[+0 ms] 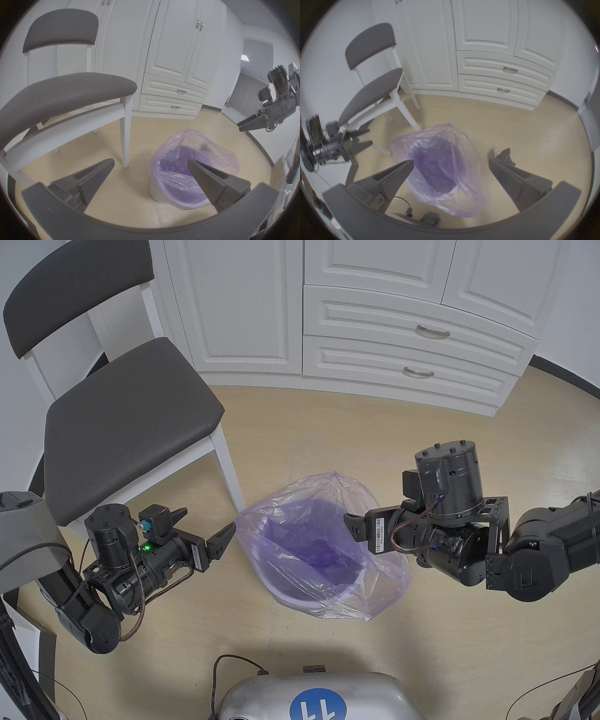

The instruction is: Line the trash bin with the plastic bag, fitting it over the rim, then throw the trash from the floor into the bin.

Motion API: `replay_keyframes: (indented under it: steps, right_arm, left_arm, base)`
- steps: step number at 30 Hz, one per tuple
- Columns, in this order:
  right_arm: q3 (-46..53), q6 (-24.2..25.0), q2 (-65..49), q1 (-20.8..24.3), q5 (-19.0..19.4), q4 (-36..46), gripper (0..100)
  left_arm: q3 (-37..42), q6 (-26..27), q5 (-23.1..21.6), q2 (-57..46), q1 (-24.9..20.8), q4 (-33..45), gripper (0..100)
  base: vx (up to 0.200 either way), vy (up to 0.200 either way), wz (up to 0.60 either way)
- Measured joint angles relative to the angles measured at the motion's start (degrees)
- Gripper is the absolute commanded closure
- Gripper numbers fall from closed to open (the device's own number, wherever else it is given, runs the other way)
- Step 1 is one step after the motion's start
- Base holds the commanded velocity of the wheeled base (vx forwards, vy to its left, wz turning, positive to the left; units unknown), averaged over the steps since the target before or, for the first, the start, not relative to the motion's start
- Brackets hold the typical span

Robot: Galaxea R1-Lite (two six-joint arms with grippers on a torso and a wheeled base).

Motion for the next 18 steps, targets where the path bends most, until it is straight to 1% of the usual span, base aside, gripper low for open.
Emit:
replay_keyframes:
  steps: [4,9,12,18]
  right_arm:
    - [0.0,6.2,-0.3,0.3,0.5,0.0,0]
    - [-0.1,12.8,1.0,0.0,1.1,-0.5,0]
    - [0.2,14.4,2.7,-0.7,1.5,-0.8,0]
    - [1.9,14.0,6.3,-2.8,0.8,-1.1,0]
  left_arm:
    - [-0.5,-1.9,-0.1,0.0,-0.8,0.9,0]
    - [-1.6,-3.9,0.0,0.6,-2.1,3.1,0]
    - [-2.7,-4.7,0.1,2.0,-2.7,3.8,0]
    - [-4.6,-5.0,0.4,5.0,-3.3,4.0,0]
  base:
    - [0.0,0.0,0.0]
    - [0.0,0.0,0.0]
    - [0.0,0.0,0.0]
    - [0.0,0.0,0.0]
